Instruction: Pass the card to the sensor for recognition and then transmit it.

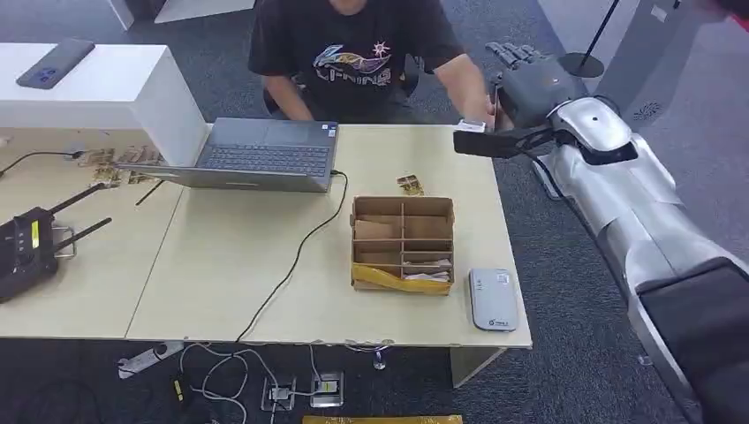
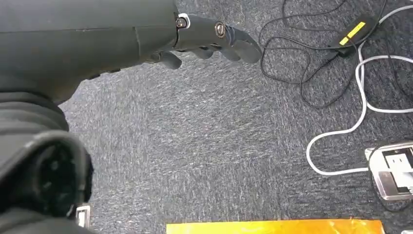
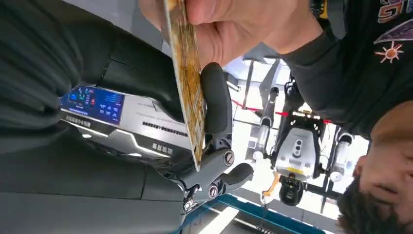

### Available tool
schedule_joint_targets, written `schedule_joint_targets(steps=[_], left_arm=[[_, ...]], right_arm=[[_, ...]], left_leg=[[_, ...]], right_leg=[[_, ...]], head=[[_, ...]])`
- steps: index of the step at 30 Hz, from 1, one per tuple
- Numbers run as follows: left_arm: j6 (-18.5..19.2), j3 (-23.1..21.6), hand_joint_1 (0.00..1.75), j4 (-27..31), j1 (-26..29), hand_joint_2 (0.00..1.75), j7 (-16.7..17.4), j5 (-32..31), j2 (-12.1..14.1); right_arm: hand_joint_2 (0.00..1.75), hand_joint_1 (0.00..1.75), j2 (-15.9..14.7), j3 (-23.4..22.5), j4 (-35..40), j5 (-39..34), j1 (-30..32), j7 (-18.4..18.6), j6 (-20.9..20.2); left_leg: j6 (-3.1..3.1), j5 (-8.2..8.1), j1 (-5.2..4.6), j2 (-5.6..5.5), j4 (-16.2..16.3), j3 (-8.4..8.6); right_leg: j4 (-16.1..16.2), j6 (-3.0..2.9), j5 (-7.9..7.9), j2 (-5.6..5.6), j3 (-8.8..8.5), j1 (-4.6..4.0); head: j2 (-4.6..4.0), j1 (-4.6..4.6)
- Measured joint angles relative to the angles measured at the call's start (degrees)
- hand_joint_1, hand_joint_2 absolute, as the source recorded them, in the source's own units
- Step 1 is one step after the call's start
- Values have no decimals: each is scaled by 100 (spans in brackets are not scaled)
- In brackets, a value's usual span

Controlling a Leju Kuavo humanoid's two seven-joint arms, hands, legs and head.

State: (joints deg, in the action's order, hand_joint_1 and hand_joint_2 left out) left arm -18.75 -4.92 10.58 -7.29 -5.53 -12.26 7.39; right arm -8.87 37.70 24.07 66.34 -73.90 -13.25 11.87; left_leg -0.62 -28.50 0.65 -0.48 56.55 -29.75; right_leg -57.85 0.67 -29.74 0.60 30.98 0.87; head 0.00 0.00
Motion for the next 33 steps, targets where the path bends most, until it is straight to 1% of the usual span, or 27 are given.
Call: schedule_joint_targets(steps=[9, 10, 11, 19, 23, 25, 27, 29, 30, 32, 33], left_arm=[[-15, -2, 0, 0, 1, 0, 39, 7, 0], [-15, -2, 0, 0, 2, 0, 39, 9, -2], [-15, -2, 0, 0, 2, 0, 39, 11, -2], [-50, -2, 0, 0, 13, 0, 39, 37, -2], [-88, -2, 0, 0, 27, 0, 39, 46, -2], [-127, -2, 0, 0, 40, 0, 39, 72, -7], [-168, 0, 0, 0, 55, 0, 50, 87, -15], [-219, 0, 0, 0, 64, 0, 66, 101, -26], [-227, 0, 0, 0, 64, 0, 77, 103, -31], [-232, 0, 0, 0, 65, 0, 92, 105, -37], [-232, 0, 0, 0, 64, 0, 98, 118, -42]], right_arm=[[175, 175, 184, 109, -175, -59, -45, 0, 13], [175, 45, 197, 118, -190, -70, -45, 2, 15], [175, 0, 212, 131, -212, -81, -45, 2, 20], [175, 0, 214, 171, -302, -260, -40, 26, 190], [175, 0, 214, 160, -328, -464, -41, -42, 284], [175, 0, 214, 59, -339, -867, -43, -245, 416], [175, 0, 214, -141, -341, -1493, -49, -546, 525], [175, 0, 214, -464, -269, -2402, -39, -881, 406], [175, 0, 210, -630, -186, -2735, -30, -949, 328], [175, 0, 205, -929, -15, -3058, -24, -997, 192], [175, 0, 203, -1034, 52, -3288, -10, -992, 58]], left_leg=[[0, 1, 0, 0, 1, 0], [0, 1, 0, 0, 1, 0], [0, 1, 0, 0, 1, 0], [0, 1, 0, 0, 1, 1], [0, 1, 0, 0, 2, 0], [0, 1, 0, 1, 2, -1], [0, 1, 0, 0, 2, -1], [0, 1, 0, 0, 3, -4], [0, 1, -1, 0, 3, -5], [0, 1, -1, 1, 4, -3], [0, 1, 0, 2, 4, -2]], right_leg=[[0, 0, 0, 0, 0, 0], [0, 0, 0, 0, 0, 0], [0, 0, 0, 0, 0, 0], [0, 0, 1, -1, 1, 0], [0, 0, 1, -1, 3, 0], [0, 0, 1, -2, 4, 0], [0, 0, 1, -2, 5, 0], [0, 0, 1, -1, 5, 0], [0, 0, 1, -1, 8, 1], [0, 1, 1, -2, 8, 0], [0, 1, 1, -4, 7, 0]], head=[[-2, 0], [0, 0], [0, 0], [0, 0], [0, 0], [0, -2], [0, 0], [0, 2], [0, -2], [0, -2], [0, 0]])
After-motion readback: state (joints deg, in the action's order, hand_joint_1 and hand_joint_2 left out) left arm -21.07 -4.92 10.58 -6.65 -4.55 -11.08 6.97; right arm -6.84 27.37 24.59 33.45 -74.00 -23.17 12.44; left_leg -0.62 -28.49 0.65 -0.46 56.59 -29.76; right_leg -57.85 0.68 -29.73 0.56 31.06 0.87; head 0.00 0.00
